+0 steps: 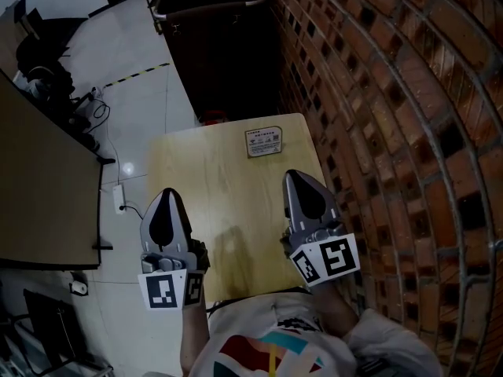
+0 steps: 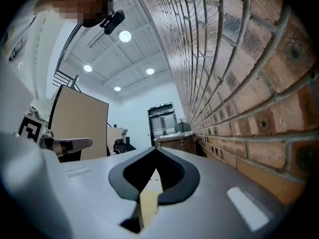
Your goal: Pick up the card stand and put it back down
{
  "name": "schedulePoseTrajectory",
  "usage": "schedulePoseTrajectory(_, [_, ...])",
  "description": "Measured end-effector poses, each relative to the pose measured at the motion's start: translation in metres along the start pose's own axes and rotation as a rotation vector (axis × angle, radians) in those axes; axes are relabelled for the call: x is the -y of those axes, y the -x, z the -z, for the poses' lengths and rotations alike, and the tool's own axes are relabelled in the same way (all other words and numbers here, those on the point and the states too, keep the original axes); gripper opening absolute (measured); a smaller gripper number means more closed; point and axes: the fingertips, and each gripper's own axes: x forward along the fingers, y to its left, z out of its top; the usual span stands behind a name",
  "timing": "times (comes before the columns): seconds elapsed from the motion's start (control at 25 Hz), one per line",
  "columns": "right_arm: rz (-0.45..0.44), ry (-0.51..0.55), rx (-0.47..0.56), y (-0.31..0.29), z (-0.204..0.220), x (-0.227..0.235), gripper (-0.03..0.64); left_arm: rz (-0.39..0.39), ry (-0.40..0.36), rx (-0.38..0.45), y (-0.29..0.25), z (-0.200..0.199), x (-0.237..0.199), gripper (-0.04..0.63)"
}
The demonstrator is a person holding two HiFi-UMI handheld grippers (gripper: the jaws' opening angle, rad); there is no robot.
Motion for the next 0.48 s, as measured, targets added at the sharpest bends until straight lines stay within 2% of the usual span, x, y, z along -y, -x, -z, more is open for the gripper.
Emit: schedulePoseTrajectory(0.48, [-0.036,0.018,-0.008,-0.004,0.001,-0.016,0.000,0.005,0.013,-0.003,0.001,0.001,-0.004,0.006])
